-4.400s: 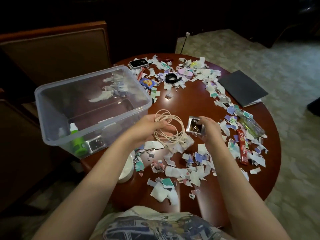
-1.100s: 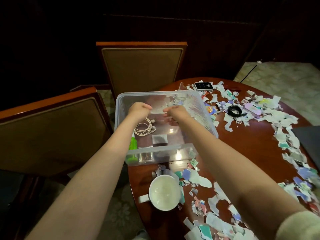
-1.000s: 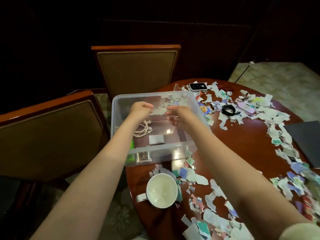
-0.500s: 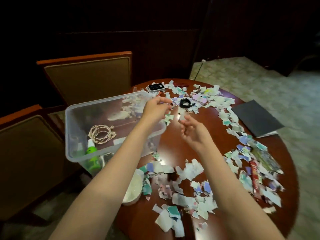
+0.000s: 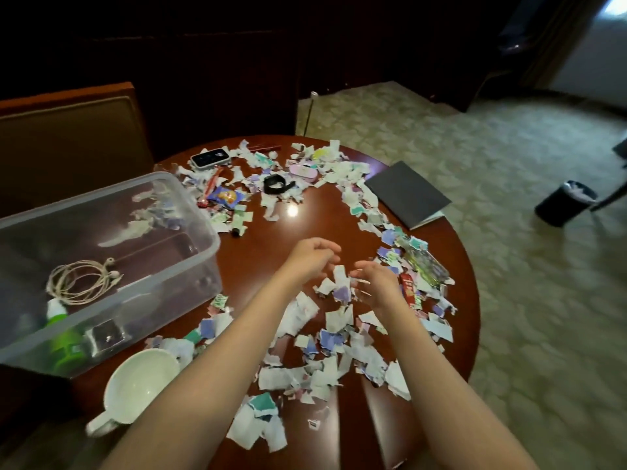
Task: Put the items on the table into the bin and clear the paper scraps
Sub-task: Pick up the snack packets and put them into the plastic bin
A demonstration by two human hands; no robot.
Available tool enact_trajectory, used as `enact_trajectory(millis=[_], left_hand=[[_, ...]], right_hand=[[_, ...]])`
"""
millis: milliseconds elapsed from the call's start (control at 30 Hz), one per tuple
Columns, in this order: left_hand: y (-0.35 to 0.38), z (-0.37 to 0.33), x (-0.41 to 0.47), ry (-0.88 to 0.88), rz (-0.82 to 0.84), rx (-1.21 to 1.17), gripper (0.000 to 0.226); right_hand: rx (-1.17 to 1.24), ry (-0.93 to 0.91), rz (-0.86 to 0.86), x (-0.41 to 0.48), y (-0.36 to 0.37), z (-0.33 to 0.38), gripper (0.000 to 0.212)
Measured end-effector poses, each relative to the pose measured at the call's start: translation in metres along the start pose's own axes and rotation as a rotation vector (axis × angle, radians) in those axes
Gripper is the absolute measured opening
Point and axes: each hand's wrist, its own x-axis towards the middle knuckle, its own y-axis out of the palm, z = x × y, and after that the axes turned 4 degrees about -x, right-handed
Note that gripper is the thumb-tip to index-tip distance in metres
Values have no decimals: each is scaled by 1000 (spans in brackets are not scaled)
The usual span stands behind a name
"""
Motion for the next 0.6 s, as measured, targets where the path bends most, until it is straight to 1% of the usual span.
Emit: enact_trajectory(millis=[100,200,267,300,467,600], left_hand=[[18,5,7,-57,51,17,22],[32,9,15,-91,102,49,18],[41,11,20,-111,129,62,18],[45,13,22,-118,140,73,18],[60,17,31,-165,167,100,17],[68,21,38,-194,175,112,25]], right_hand=[[-118,-34,-130,16,-26,-14,17],[-393,-72,-334,31,-51,-27,17],[-548,-67,-398,39,-66,-34,11],[-591,-56,-403,44,-72,-38,8],[-688,16,-386,64,-90,-44,35],[-791,11,-318,71,-90,-45,43]])
